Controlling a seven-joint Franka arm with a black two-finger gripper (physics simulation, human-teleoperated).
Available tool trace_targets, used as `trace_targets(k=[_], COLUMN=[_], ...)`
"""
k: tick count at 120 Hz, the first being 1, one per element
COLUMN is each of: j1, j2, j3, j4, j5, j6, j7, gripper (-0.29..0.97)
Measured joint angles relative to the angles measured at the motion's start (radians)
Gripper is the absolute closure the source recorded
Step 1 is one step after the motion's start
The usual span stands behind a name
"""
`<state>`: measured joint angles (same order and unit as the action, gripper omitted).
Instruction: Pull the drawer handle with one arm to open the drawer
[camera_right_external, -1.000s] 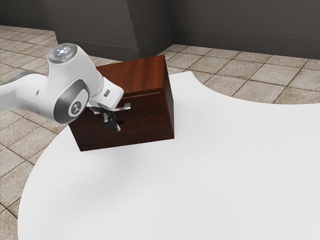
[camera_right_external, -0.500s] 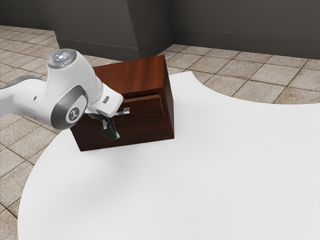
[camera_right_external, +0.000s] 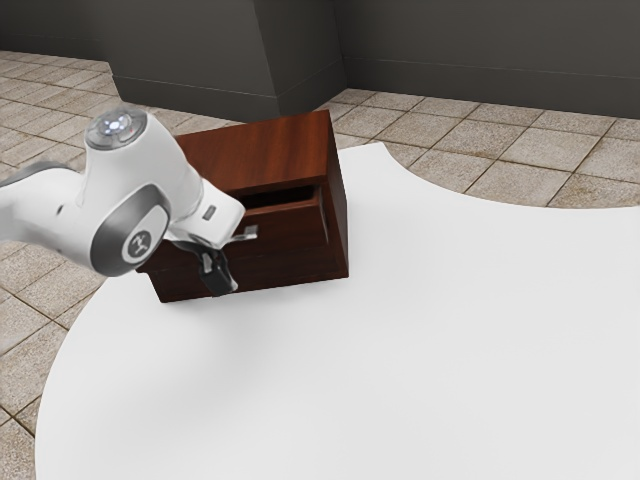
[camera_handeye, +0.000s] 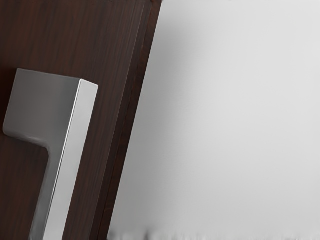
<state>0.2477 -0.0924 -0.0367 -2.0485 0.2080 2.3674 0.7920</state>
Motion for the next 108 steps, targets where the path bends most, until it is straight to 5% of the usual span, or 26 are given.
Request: trace_targets(k=[108], j1=[-0.022], j2=[-0.219], j3=[-0.041], j4=[-0.224], j5=[0.006], j6=[0.014], j7=[-0.042], gripper=[0.02])
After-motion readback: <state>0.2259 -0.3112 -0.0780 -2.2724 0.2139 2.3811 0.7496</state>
